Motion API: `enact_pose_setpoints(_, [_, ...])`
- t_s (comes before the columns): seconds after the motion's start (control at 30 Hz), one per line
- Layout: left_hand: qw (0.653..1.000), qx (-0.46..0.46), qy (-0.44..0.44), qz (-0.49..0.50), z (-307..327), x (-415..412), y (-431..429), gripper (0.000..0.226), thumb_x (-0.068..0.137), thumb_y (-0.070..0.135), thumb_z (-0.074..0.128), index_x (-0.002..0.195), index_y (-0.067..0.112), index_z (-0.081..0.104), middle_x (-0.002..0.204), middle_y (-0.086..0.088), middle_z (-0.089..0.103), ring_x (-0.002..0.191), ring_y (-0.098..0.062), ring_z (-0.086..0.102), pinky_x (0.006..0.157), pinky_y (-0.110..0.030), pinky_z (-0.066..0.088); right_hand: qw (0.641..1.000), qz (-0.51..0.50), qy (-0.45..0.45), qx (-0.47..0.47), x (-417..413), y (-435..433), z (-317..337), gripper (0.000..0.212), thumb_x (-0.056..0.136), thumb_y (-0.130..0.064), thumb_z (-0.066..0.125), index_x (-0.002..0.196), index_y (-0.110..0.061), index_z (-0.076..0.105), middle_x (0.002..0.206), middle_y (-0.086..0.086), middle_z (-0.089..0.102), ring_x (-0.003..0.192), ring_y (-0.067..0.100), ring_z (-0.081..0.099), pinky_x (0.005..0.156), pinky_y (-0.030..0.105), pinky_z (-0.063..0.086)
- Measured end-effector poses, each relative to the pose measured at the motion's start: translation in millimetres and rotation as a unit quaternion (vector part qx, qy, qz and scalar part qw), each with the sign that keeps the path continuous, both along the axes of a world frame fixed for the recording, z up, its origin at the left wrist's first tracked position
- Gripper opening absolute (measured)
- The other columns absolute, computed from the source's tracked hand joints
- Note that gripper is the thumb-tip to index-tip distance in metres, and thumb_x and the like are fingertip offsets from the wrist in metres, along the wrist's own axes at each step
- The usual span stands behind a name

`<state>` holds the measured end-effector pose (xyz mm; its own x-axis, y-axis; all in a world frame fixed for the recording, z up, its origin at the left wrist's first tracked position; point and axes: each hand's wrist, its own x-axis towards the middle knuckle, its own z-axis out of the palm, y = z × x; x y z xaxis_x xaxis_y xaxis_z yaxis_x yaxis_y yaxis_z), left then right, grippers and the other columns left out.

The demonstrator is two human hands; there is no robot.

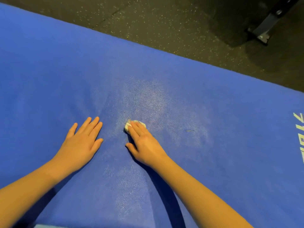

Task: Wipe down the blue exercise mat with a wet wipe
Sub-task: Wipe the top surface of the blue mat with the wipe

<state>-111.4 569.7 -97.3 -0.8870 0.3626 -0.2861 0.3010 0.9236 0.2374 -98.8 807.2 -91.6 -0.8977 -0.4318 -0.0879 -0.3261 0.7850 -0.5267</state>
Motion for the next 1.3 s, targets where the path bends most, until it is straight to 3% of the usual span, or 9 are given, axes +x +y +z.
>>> enact_pose_setpoints(0.17, [1.000,-0.002,-0.012,0.016,5,15,-4,0.082,0.086,0.059,0.000,0.151,0.015,0.023,0.157,0.006,0.007,0.143,-0.009,-0.001,0.118,-0.043,0.001,0.999,0.033,-0.028,0.013,13,-1,2,0.063,0.093,-0.029,0.058,0.145,-0.005,0.032,0.149,0.016,0.031,0.138,0.035,0.025,0.117,0.046,0.021])
enact_pose_setpoints(0.37, [0.999,-0.008,-0.029,0.045,13,25,0,0.058,0.101,0.041,0.023,0.153,0.016,0.020,0.160,0.004,0.007,0.147,-0.013,0.000,0.118,-0.040,-0.001,0.998,0.009,-0.038,0.040,31,-4,2,0.070,0.097,-0.044,0.050,0.151,-0.007,0.024,0.161,0.010,0.010,0.148,0.026,0.002,0.120,0.032,-0.004])
enact_pose_setpoints(0.57, [0.997,-0.013,-0.058,0.052,20,33,-2,0.058,0.102,0.040,0.025,0.154,0.019,0.009,0.160,0.007,-0.002,0.147,-0.012,-0.006,0.118,-0.037,-0.007,0.994,-0.078,-0.055,0.046,28,13,6,0.068,0.100,-0.043,0.044,0.153,-0.010,0.017,0.161,0.003,0.009,0.149,0.020,0.002,0.121,0.033,-0.001])
enact_pose_setpoints(0.67, [0.996,-0.014,-0.066,0.054,23,36,-3,0.059,0.101,0.042,0.025,0.154,0.020,0.008,0.160,0.007,-0.004,0.147,-0.011,-0.008,0.118,-0.036,-0.008,0.997,-0.034,-0.072,0.009,54,3,12,0.073,0.097,-0.050,0.040,0.153,-0.009,0.017,0.161,0.004,0.009,0.148,0.017,-0.001,0.119,0.026,-0.007])
enact_pose_setpoints(0.8, [0.995,-0.017,-0.079,0.054,28,41,-3,0.061,0.102,0.044,0.026,0.154,0.020,0.006,0.160,0.007,-0.006,0.147,-0.010,-0.010,0.118,-0.037,-0.008,0.997,0.024,-0.071,-0.004,77,18,12,0.080,0.092,-0.065,0.023,0.152,-0.012,0.023,0.160,-0.001,0.016,0.148,0.012,0.007,0.120,0.024,-0.001])
enact_pose_setpoints(0.93, [0.995,-0.025,-0.084,0.048,32,45,-4,0.062,0.102,0.045,0.025,0.154,0.021,0.003,0.160,0.007,-0.008,0.147,-0.010,-0.011,0.118,-0.036,-0.009,0.996,-0.051,-0.079,-0.002,76,11,14,0.072,0.094,-0.055,0.033,0.152,-0.014,0.025,0.159,-0.002,0.018,0.148,0.013,0.009,0.120,0.026,0.003])
enact_pose_setpoints(1.07, [0.995,-0.021,-0.079,0.048,34,52,-6,0.062,0.102,0.046,0.026,0.154,0.021,0.005,0.161,0.007,-0.007,0.147,-0.010,-0.010,0.117,-0.036,-0.009,0.993,0.053,-0.089,-0.065,107,-2,26,0.068,0.095,-0.050,0.040,0.149,-0.009,0.031,0.158,0.002,0.025,0.147,0.013,0.014,0.120,0.026,0.004])
enact_pose_setpoints(1.17, [0.996,-0.024,-0.076,0.049,35,55,-5,0.061,0.102,0.046,0.024,0.154,0.021,0.005,0.161,0.007,-0.007,0.147,-0.010,-0.010,0.118,-0.035,-0.009,0.992,0.096,-0.070,-0.032,107,16,28,0.066,0.098,-0.053,0.030,0.149,-0.011,0.033,0.157,0.000,0.026,0.147,0.014,0.017,0.120,0.028,0.009])
enact_pose_setpoints(1.3, [0.996,-0.020,-0.075,0.052,36,56,-5,0.060,0.102,0.045,0.025,0.154,0.021,0.007,0.161,0.008,-0.005,0.147,-0.010,-0.009,0.119,-0.036,-0.008,0.996,-0.001,-0.093,-0.018,91,5,23,0.060,0.097,-0.042,0.033,0.149,-0.010,0.033,0.157,0.001,0.025,0.146,0.015,0.017,0.120,0.033,0.013])
